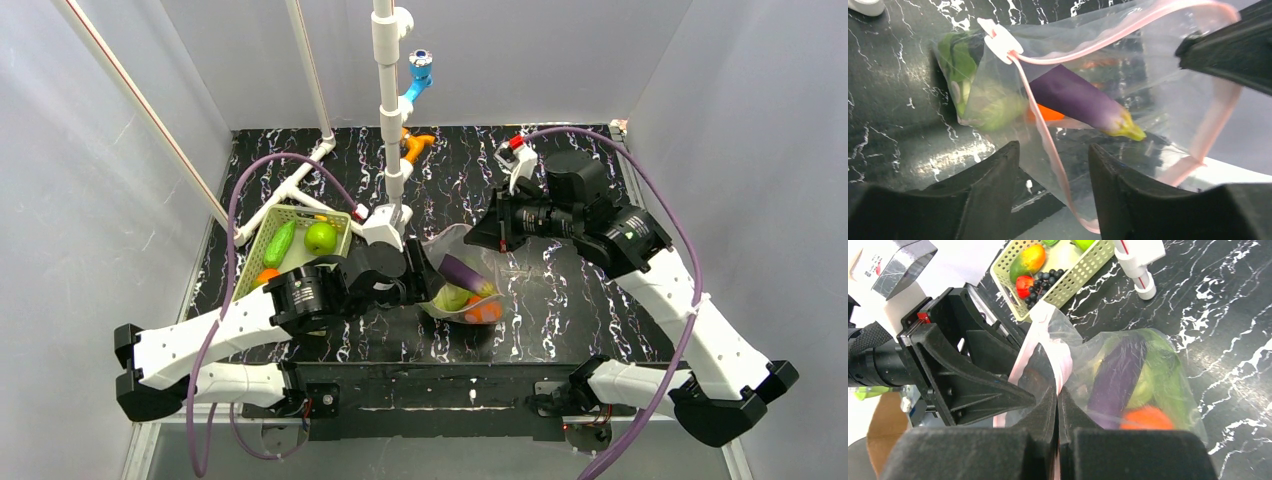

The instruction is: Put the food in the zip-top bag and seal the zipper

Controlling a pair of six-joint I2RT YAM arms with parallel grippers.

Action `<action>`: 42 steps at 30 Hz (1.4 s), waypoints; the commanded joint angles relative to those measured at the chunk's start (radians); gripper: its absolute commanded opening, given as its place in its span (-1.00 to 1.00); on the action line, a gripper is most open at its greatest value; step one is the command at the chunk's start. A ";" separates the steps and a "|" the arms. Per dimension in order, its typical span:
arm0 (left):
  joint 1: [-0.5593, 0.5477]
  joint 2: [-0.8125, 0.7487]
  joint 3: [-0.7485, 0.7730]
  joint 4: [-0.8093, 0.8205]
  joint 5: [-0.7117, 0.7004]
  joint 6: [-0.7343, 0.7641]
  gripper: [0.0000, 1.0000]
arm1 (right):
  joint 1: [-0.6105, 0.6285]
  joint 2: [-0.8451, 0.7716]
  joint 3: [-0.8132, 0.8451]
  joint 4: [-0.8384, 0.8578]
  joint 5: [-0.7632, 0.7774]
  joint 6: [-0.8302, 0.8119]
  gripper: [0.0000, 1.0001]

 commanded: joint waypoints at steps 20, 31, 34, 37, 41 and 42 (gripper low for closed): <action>0.134 0.171 0.124 0.323 0.129 0.134 -1.00 | 0.005 -0.090 0.116 -0.179 0.385 -0.236 -0.72; 0.223 0.134 0.020 0.440 0.305 0.027 -1.00 | 0.006 -0.029 0.044 -0.214 0.256 -0.185 0.03; 0.223 0.166 0.070 0.457 0.357 0.029 -1.00 | 0.018 -0.029 0.093 -0.250 0.255 -0.167 0.36; 0.223 0.174 0.076 0.512 0.380 0.002 -1.00 | 0.036 -0.025 0.114 -0.287 0.279 -0.136 0.48; 0.223 0.159 0.068 0.544 0.382 -0.013 -1.00 | 0.069 -0.059 -0.012 -0.253 0.431 -0.097 0.35; 0.224 0.151 0.063 0.537 0.371 -0.013 -1.00 | 0.070 -0.064 -0.038 -0.244 0.460 -0.091 0.27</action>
